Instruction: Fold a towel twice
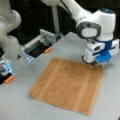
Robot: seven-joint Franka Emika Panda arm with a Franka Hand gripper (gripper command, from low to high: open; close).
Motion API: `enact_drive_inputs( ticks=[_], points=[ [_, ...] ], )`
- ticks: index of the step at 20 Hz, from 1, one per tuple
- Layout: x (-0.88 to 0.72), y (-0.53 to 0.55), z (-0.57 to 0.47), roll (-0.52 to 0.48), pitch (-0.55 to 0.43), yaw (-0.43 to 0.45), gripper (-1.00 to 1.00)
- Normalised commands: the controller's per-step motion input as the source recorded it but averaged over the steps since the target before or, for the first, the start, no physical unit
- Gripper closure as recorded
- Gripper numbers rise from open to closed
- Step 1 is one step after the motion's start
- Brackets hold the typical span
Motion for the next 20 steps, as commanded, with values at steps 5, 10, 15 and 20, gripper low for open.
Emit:
enact_drive_inputs(
  ticks=[5,10,15,20],
  points=[
    [0.3,0.27,-0.04,-0.278,0.096,-0.067,-1.0],
    [0.25,0.22,-0.01,-0.283,0.093,-0.058,-1.0],
    [0.25,0.1,-0.04,-0.303,0.067,-0.031,-1.0],
    [0.23,0.05,-0.08,-0.324,0.035,0.01,-1.0]
  ],
)
